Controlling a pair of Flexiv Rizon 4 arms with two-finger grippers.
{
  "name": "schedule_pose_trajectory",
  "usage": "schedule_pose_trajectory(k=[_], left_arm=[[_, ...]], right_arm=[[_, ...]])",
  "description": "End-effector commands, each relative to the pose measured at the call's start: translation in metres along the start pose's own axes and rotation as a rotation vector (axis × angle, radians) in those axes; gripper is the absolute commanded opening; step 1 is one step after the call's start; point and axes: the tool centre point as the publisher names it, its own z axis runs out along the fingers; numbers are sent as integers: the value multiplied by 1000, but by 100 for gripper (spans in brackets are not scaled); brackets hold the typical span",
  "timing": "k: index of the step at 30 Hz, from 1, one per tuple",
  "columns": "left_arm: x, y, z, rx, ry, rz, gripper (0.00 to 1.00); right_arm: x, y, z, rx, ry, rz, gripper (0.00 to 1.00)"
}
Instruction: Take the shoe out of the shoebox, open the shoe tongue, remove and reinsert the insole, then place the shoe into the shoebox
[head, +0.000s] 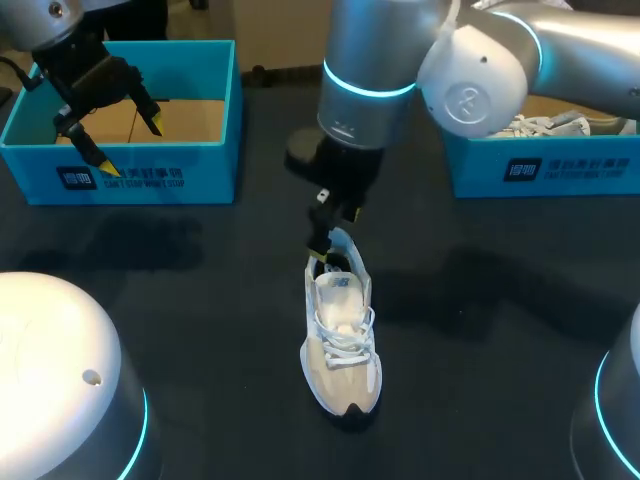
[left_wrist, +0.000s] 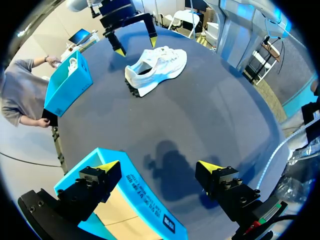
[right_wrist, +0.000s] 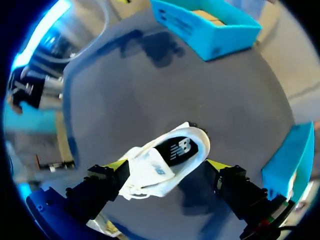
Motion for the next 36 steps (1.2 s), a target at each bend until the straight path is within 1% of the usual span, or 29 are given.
schedule_pose_trajectory(k=[1, 7, 8, 11, 14, 19, 21, 24, 29, 30, 36], left_arm=[[0, 0, 0, -2, 2, 1, 100], [0, 0, 0, -2, 2, 1, 100], [0, 0, 0, -2, 2, 1, 100], [0, 0, 0, -2, 2, 1, 100], [0, 0, 0, -2, 2, 1, 100], [0, 0, 0, -2, 2, 1, 100], [0, 0, 0, -2, 2, 1, 100], [0, 0, 0, -2, 2, 1, 100], [0, 0, 0, -2, 2, 1, 100], [0, 0, 0, -2, 2, 1, 100], [0, 0, 0, -2, 2, 1, 100]], right_arm=[[-5, 5, 3, 24, 69, -357, 100], [-5, 5, 3, 24, 69, -357, 100], [-8, 11, 8, 59, 60, -353, 100], [-15, 19, 17, 55, 23, -380, 100], [-21, 18, 23, 28, -7, -404, 100], [-29, 18, 33, 12, -24, -422, 100], [-31, 18, 35, 12, -31, -425, 100], [-36, 17, 42, 40, -57, -444, 100], [-44, 14, 50, 48, -70, -456, 100], [-50, 13, 54, 50, -76, -462, 100], [-64, 17, 67, 47, -89, -473, 100]])
